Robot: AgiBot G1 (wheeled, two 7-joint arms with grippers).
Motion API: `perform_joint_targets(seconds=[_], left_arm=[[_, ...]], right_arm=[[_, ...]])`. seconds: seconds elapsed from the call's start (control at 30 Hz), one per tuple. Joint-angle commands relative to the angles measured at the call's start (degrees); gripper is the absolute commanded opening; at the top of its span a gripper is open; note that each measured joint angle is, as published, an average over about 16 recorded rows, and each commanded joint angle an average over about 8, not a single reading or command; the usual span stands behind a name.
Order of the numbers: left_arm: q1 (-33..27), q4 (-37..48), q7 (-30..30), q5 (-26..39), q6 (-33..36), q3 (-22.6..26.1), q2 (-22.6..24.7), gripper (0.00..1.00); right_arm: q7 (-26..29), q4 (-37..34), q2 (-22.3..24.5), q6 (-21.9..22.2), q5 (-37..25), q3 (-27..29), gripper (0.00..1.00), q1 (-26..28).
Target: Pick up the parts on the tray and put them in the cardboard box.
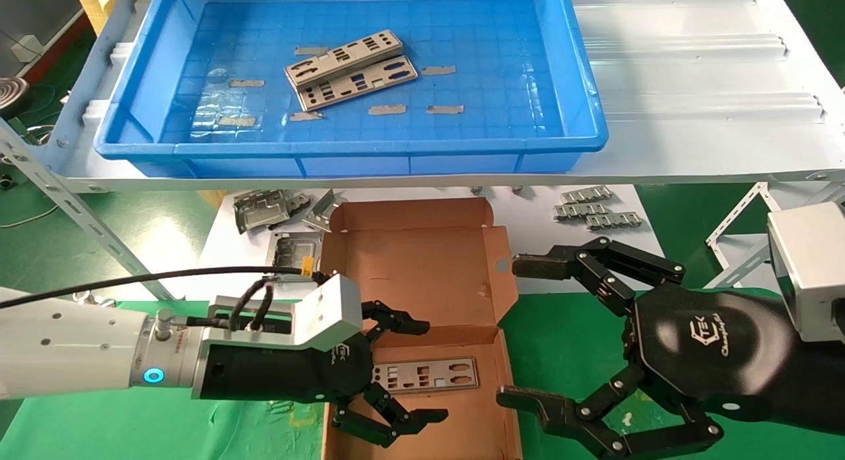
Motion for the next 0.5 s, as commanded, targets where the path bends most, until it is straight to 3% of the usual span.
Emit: perform_joint_targets(seconds=[0.03, 0.5], left_arm=[[0.11, -0.10, -0.07, -0.03, 0.09, -0.23, -0.11, 1.00], [3.78, -2.73, -0.36, -3.97, 3.94, -7.65, -4.00, 1.00]], right_arm=[[0.00, 0.00, 0.00, 0.00, 0.00, 0.00, 1.00, 0.00], [0.00, 0.00, 0.00, 0.00, 0.00, 0.00, 1.00, 0.00]])
